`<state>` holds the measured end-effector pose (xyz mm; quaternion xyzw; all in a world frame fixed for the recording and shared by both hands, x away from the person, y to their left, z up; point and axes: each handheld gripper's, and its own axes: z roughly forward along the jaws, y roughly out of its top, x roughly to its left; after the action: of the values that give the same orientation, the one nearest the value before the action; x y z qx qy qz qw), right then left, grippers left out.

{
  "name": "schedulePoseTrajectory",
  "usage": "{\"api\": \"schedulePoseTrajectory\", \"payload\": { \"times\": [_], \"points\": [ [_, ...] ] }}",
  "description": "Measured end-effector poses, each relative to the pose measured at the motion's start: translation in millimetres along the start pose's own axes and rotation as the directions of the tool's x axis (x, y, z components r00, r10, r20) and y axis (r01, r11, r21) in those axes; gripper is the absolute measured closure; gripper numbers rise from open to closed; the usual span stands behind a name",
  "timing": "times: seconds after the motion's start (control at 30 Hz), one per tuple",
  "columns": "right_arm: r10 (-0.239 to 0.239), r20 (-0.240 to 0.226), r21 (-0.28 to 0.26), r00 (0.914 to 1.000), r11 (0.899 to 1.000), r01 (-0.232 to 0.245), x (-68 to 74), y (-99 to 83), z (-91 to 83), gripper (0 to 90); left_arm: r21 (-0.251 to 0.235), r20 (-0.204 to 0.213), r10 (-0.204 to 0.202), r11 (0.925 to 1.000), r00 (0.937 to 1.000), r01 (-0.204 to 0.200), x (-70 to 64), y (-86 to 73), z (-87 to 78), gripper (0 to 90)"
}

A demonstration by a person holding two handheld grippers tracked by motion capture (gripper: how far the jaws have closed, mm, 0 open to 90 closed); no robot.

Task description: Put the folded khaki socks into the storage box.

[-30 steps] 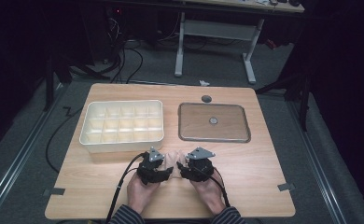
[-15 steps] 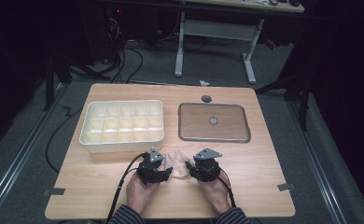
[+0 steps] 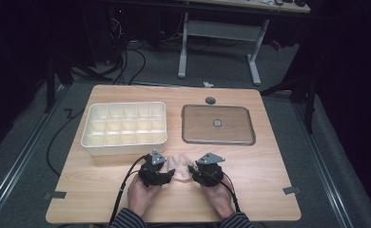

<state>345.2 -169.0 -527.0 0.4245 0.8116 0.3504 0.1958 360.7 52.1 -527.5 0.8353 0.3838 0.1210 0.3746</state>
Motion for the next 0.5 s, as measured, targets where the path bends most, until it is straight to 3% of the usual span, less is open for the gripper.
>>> {"api": "schedulePoseTrajectory", "payload": {
  "times": [0.2, 0.5],
  "points": [
    [0.009, -0.010, 0.001, 0.9999, 1.000, -0.009, 0.0, -1.1, -0.6, 61.3, -0.003, 0.004, 0.003, 1.0000, 1.0000, -0.003, 2.1, -0.3, 0.1, 43.3],
    [0.024, -0.038, 0.007, 0.9990, 1.000, -0.024, 1.7, -2.1, -3.1, 60.8, 0.004, 0.009, -0.033, 0.9994, 0.9994, 0.033, 7.8, 0.1, -1.4, 42.6]
  ]
}}
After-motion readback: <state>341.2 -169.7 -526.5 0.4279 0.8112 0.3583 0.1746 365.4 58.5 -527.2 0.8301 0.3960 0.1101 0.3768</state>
